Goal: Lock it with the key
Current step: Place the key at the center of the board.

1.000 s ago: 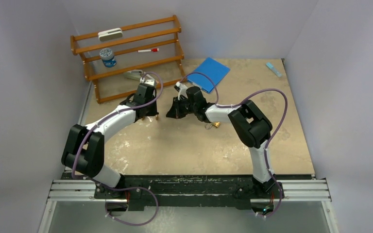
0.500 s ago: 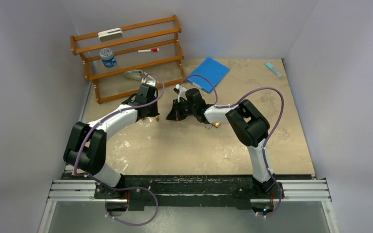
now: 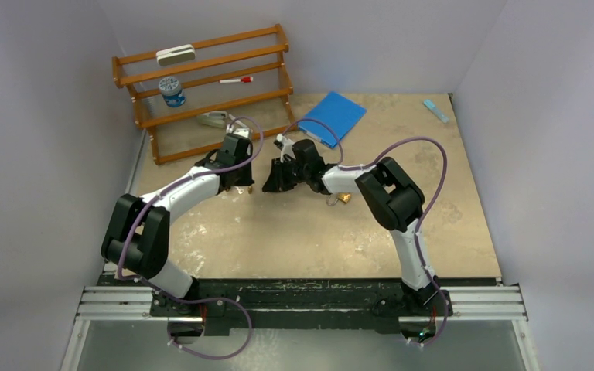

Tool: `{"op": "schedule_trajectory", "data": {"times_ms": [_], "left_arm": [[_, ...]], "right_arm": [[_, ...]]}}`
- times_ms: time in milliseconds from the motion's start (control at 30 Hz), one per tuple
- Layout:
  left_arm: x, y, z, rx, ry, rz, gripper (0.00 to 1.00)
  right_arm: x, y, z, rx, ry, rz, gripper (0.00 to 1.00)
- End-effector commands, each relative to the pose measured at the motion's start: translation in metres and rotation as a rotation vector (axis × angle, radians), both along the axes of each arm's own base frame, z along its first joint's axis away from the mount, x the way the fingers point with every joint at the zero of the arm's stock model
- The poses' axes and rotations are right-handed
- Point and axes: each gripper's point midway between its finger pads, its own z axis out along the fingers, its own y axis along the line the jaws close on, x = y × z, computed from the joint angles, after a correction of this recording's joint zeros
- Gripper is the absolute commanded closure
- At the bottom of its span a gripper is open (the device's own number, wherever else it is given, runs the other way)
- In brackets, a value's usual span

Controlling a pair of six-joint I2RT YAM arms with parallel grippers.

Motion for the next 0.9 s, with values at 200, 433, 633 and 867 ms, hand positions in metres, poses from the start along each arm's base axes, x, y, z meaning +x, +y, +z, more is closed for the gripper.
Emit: {"op": "schedule_trajectory", "data": {"times_ms": [200,433,633,867], "left_arm": [[0.019,-0.002,0.051,-0.035,-0.153,0.021,0.74],[0.020,-0.009,0.086,-0.098,-0.243,-0.002,0.67],[0.015,-0.008,0.111,-0.129,-0.312,-0.009,0.61],[0.011,-0.015,0.125,-0.190,-0.349,-0.034,0.57]], "right_arm": [[-0.003,-0.001,0.013,-0.012,-0.008,0.025,0.64],[-0.010,-0.029,0.031,-0.089,-0.054,-0.008,0.57],[0.006,-0.109,0.069,-0.226,-0.182,-0.250,0.48],[0.016,-0.198,0.101,-0.365,-0.218,-0.649,0.07]]}}
